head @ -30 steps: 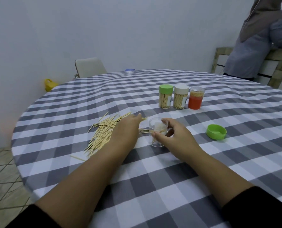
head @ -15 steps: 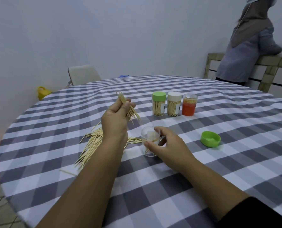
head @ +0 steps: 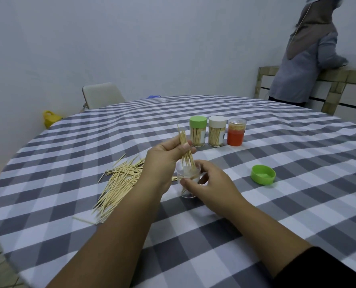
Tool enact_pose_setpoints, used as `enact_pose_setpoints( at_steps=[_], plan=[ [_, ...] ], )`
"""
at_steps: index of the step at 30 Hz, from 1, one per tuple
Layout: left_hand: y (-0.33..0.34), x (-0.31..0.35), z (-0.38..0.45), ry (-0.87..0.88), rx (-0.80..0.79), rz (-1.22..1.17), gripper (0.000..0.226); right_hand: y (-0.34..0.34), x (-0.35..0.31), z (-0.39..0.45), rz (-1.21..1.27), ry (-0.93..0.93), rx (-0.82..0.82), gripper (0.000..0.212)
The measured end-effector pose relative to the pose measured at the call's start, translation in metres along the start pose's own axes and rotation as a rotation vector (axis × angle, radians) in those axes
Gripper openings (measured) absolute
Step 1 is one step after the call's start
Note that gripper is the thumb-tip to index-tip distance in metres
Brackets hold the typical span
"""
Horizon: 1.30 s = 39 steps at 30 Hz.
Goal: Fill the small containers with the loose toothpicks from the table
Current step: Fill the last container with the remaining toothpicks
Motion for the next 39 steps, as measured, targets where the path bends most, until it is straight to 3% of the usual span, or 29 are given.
enact_pose_setpoints(
  at_steps=[7, 16, 20, 24, 27, 32, 39],
  plan=[
    [0.000, -0.013, -0.002, -0.158, -0.081, 0.212, 0.019, -0.004, 0.005, 0.003, -0.011, 0.023, 0.042, 0.058],
    [-0.005, -0.015, 0.000, -0.084, -0.108, 0.410, 0.025, -0.013, 0.010, 0.007, -0.014, 0.072, 0.039, 0.061],
    [-0.008, -0.019, 0.005, 0.101, -0.020, 0.632, 0.032, -0.024, 0.018, 0.014, -0.040, 0.150, 0.083, 0.060],
    [0.006, -0.043, 0.006, 0.477, -0.161, 1.199, 0.035, -0.033, 0.026, 0.017, -0.028, 0.225, 0.140, 0.055],
    [0.016, -0.051, 0.006, 0.584, -0.201, 1.477, 0.035, -0.032, 0.026, 0.017, -0.034, 0.226, 0.155, 0.051],
    [0.008, -0.040, 0.009, 0.626, -0.160, 1.636, 0.028, -0.023, 0.020, 0.011, -0.003, 0.181, 0.110, 0.064],
    [-0.031, -0.018, 0.001, 0.747, -0.198, 1.725, 0.033, -0.001, -0.001, 0.006, -0.016, 0.124, -0.003, 0.061]
  ],
)
Point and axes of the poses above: each hand's wrist, its own z-axis towards the middle knuckle, its own y-axis out of the palm, x = y × z, the point moved 4 cm from there along z, towards the middle knuckle, and after that the axes turned 13 degrees about x, right-handed, at the moved point
